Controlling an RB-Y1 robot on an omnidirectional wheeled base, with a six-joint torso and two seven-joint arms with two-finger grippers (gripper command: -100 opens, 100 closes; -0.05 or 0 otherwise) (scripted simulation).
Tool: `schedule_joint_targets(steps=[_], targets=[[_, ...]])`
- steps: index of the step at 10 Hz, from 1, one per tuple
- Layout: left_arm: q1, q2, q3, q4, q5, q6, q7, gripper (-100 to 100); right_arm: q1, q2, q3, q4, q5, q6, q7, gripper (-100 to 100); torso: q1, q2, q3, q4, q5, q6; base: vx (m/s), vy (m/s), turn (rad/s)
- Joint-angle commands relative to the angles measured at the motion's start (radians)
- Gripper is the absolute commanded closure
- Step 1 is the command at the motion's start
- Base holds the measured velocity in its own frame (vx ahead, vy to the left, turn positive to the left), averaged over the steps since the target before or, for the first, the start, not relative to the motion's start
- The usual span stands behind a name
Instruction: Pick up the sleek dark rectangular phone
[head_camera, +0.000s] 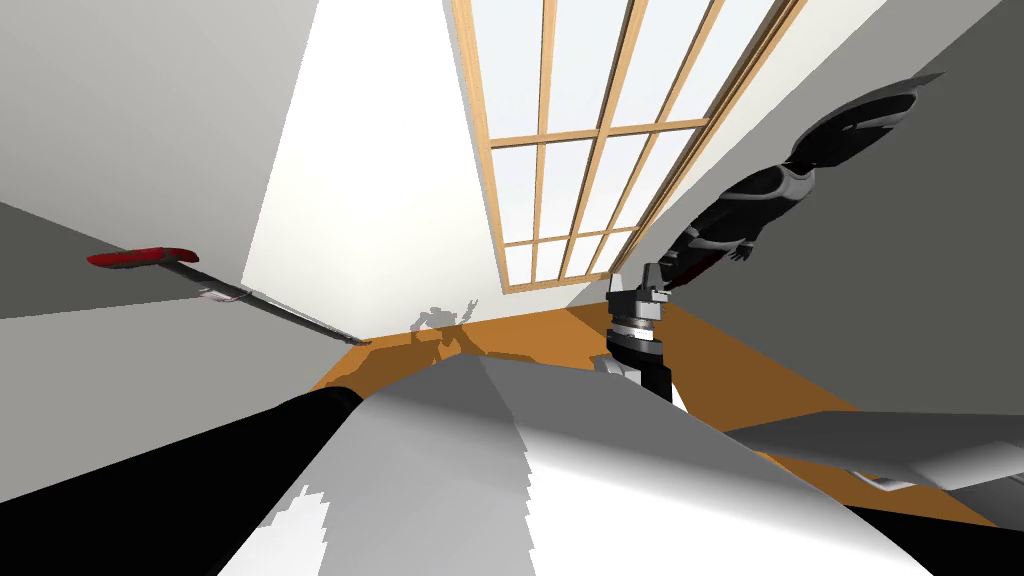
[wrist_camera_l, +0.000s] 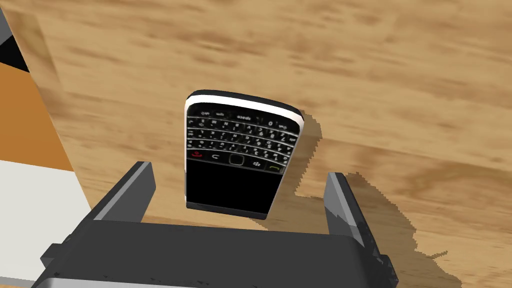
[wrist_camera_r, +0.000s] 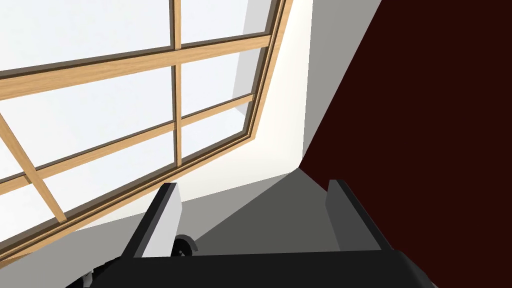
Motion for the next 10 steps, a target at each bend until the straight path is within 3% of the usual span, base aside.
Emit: schedule_joint_targets(steps=[1, 2, 3, 8, 10], targets=[[0.0, 0.0, 0.0, 0.0, 0.0, 0.0, 0.0, -100, 0.0, 0.0, 0.0, 0.0, 0.0, 0.0, 0.0, 0, 0.0, 0.0, 0.0, 0.0, 0.0, 0.0, 0.021, 0.011, -0.055], [-0.001, 0.001, -0.001, 0.001, -0.001, -0.001, -0.001, 0, 0.0, 0.0, 0.0, 0.0, 0.0, 0.0, 0.0, 0, -0.001, 0.002, 0.001, 0.0, 0.0, -0.001, 0.0, 0.0, 0.0], [-0.022, -0.001, 0.001, 0.032, -0.008, -0.012, 0.017, -100, 0.0, 0.0, 0.0, 0.0, 0.0, 0.0, 0.0, 0, -0.002, 0.003, 0.002, 0.001, 0.0, -0.001, -0.026, -0.024, -0.097], [-0.128, -0.008, 0.009, 0.181, -0.042, -0.068, 0.103, -100, 0.0, 0.0, 0.0, 0.0, 0.0, 0.0, 0.0, 0, -0.007, 0.009, 0.005, 0.002, -0.002, -0.001, -0.074, -0.07, -0.137], [-0.15, -0.01, 0.011, 0.221, -0.049, -0.079, 0.12, -100, 0.0, 0.0, 0.0, 0.0, 0.0, 0.0, 0.0, 0, -0.004, 0.008, 0.005, 0.002, -0.001, -0.002, -0.045, -0.036, -0.071]])
